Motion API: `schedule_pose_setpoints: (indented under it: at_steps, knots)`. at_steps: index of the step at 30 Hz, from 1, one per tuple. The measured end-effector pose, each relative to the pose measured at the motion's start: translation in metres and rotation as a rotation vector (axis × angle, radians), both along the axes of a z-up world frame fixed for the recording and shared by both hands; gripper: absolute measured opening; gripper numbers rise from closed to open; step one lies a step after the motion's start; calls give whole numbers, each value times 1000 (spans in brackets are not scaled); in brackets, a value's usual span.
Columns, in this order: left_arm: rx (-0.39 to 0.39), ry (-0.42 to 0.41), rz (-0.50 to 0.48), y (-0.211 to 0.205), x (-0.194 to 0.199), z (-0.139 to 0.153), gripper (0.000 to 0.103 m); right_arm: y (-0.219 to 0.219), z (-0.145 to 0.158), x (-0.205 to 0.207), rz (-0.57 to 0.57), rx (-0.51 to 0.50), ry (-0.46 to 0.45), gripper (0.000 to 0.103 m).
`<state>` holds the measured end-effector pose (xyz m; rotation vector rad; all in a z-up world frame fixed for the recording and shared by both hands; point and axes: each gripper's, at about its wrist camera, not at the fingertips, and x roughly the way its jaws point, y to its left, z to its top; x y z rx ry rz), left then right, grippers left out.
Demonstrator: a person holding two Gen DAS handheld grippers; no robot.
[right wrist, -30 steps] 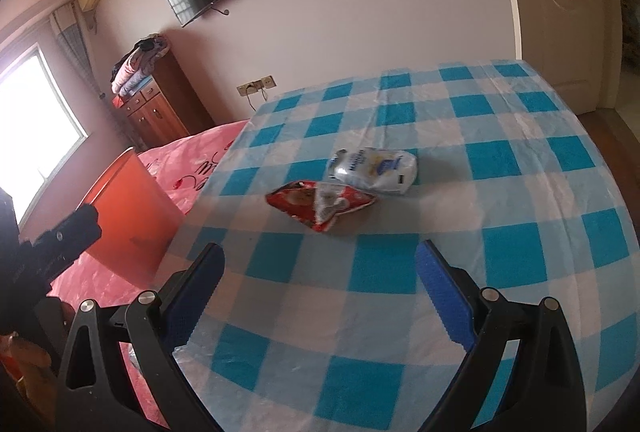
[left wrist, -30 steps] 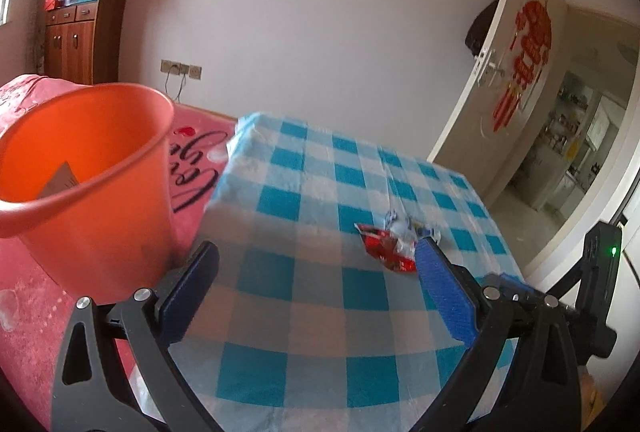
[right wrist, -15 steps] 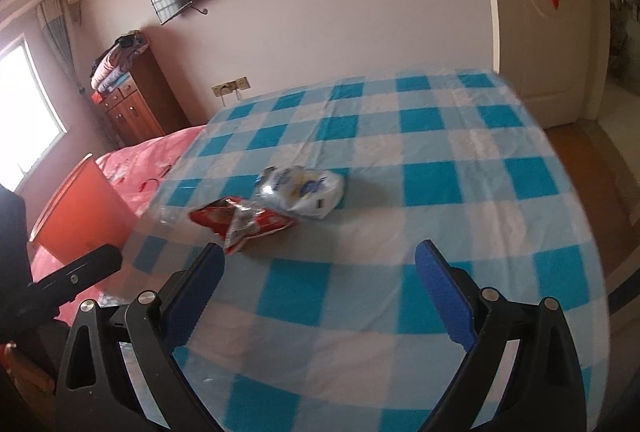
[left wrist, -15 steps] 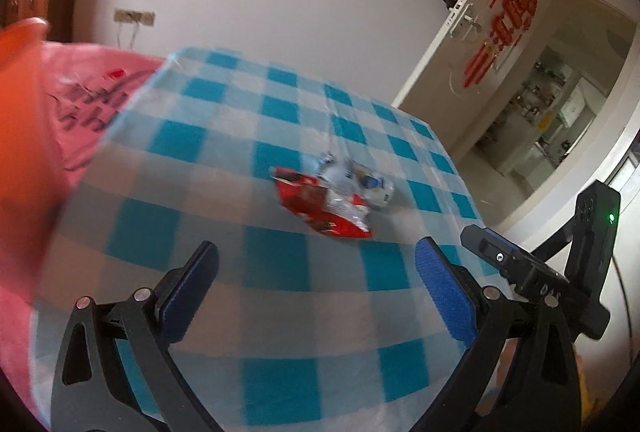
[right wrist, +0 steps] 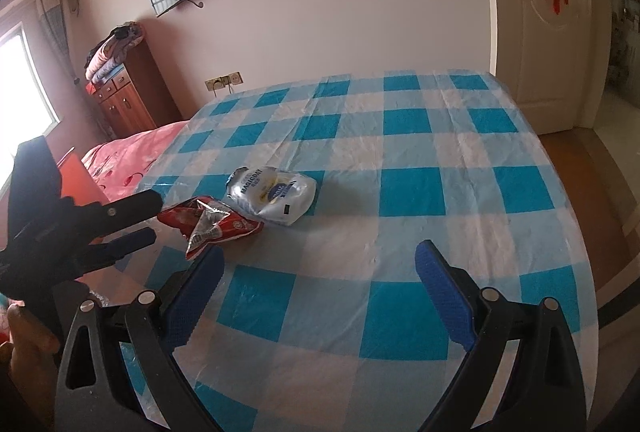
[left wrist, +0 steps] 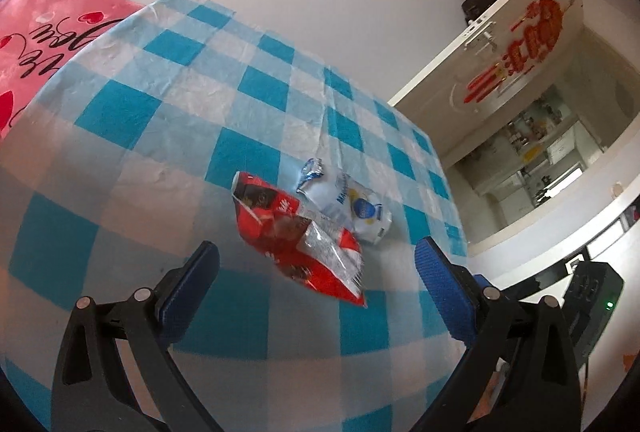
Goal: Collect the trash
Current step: 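Grasp the red wrappers with the left tool while the right tool grasps the white MAGICDAY bottle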
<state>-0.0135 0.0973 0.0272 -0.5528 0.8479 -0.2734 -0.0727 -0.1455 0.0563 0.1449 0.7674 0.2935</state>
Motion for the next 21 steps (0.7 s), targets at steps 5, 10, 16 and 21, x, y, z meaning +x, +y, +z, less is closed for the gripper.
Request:
schedule_pose_setpoints:
  at_steps: [5,10,16,21]
  knots:
    - [-7,17,-5,-5,15,-7,98,-3,-5,9,-1,2,15,95]
    - [13,36,-2,-7,26,-10,87,-7,-10,20,-3,12,32,95]
    - [26,72,33,-4,31,-19,60,-11,-15,29,-9,37,63,95]
    - [25,75,57,0,32,-23,46,-9,-19,36,-5,36,82,95]
